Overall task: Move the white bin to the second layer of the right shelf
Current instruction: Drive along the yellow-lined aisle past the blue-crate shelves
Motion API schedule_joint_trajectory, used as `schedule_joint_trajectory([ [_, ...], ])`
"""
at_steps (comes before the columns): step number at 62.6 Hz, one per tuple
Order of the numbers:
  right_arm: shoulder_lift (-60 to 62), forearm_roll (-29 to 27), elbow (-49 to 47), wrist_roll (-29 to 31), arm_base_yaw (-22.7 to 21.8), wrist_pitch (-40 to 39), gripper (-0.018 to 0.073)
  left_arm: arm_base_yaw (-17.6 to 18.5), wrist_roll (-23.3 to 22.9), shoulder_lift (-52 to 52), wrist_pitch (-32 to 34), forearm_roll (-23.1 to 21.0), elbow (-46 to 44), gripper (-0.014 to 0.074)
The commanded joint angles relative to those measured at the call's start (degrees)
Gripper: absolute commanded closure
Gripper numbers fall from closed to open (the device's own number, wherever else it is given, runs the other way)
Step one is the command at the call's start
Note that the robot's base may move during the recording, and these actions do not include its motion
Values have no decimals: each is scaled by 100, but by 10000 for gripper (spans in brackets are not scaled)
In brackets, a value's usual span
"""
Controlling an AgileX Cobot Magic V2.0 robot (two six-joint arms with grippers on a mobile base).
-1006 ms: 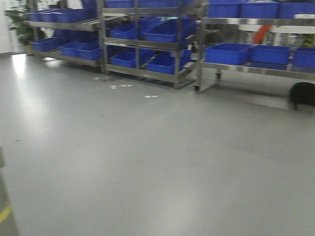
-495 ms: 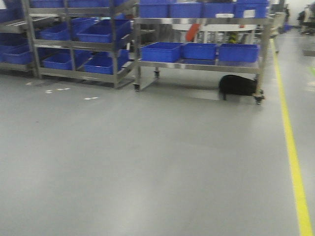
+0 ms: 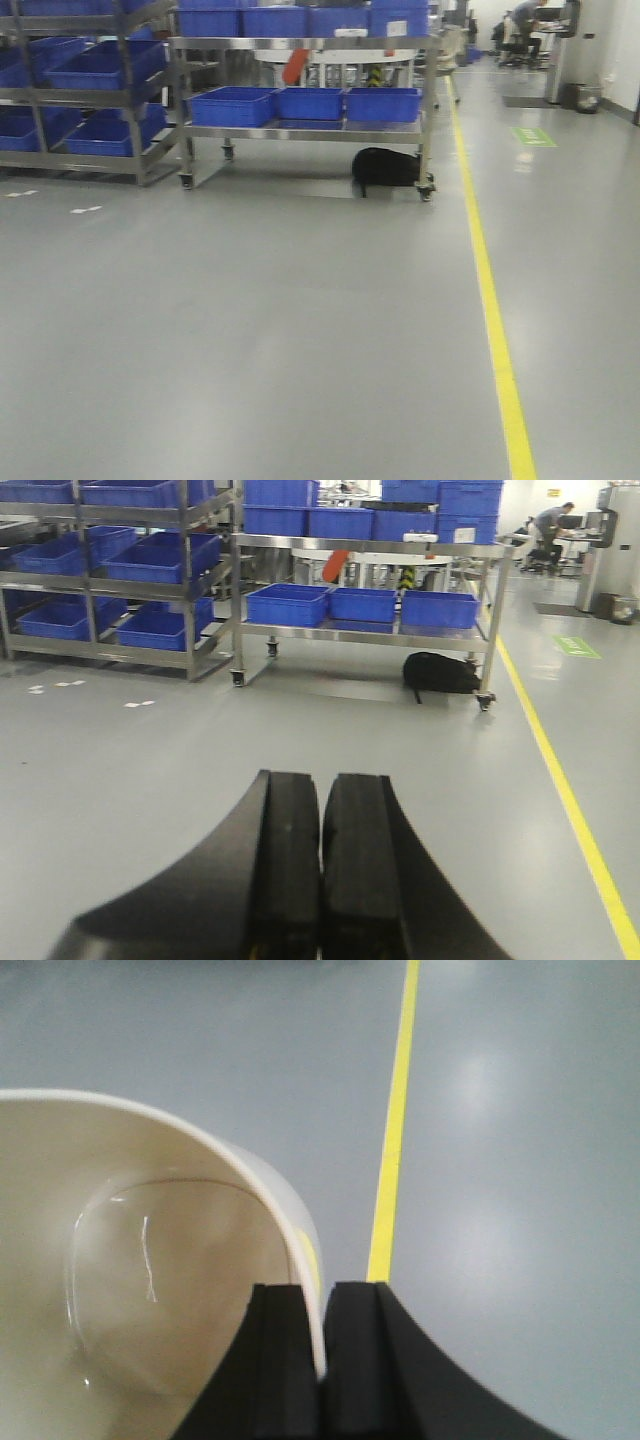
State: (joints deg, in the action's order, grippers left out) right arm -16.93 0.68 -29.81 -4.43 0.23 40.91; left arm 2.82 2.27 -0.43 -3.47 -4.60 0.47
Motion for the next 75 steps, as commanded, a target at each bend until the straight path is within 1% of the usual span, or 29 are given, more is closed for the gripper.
schedule_joint_trajectory([
  [1,-53,38,-161,-17,-23,-553,512,16,-30,-87,477,-30,156,512],
  [75,-53,38,-161,-17,-23,-553,512,16,-30,-87,477,-30,156,512],
])
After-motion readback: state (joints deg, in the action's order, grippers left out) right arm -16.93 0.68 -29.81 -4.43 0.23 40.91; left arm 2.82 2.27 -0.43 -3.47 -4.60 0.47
